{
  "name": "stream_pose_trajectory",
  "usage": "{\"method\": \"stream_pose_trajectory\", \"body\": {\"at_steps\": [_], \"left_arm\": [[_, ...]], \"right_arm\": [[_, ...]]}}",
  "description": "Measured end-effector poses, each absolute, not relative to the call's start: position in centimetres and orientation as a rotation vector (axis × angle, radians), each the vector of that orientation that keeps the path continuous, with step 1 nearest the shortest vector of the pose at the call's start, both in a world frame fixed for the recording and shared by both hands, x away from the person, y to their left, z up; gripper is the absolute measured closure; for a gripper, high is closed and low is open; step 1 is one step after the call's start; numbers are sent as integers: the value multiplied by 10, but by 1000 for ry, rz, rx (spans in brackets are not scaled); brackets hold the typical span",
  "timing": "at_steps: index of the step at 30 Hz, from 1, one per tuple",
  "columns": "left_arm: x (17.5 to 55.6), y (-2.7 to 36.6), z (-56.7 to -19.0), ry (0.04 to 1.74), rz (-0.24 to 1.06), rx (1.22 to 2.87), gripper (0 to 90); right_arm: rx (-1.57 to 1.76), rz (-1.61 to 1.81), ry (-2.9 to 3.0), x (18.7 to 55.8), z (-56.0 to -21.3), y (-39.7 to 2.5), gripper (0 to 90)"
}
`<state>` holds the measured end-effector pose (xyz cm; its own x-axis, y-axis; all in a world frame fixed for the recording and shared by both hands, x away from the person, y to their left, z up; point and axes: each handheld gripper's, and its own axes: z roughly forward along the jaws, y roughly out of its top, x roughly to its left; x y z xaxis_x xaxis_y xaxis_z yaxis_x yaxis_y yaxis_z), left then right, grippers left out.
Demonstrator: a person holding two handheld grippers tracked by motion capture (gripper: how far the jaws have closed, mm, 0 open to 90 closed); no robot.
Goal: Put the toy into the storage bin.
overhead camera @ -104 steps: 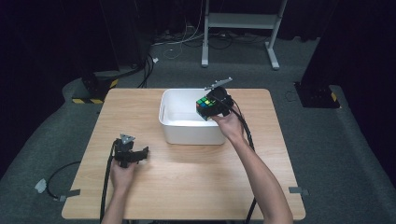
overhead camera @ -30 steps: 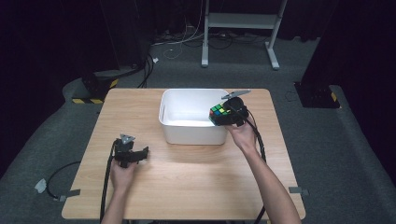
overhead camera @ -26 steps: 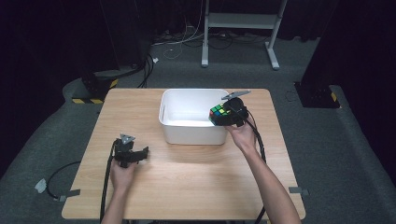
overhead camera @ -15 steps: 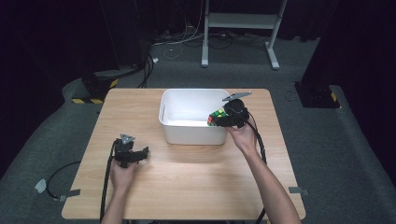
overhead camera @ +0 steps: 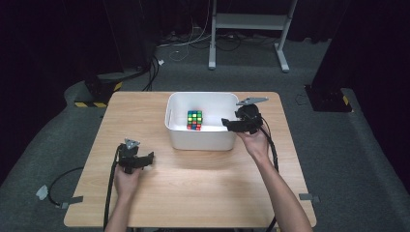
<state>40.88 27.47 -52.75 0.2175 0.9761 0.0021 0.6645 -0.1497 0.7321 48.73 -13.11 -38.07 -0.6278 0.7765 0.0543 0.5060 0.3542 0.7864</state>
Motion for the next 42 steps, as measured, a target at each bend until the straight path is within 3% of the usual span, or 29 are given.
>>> {"method": "stream_pose_trajectory", "body": {"at_steps": [42], "left_arm": [[409, 274, -528, 1516, 663, 1886, 177]], "right_arm": [[1106, 1319, 2150, 453, -364, -170, 328]]}}
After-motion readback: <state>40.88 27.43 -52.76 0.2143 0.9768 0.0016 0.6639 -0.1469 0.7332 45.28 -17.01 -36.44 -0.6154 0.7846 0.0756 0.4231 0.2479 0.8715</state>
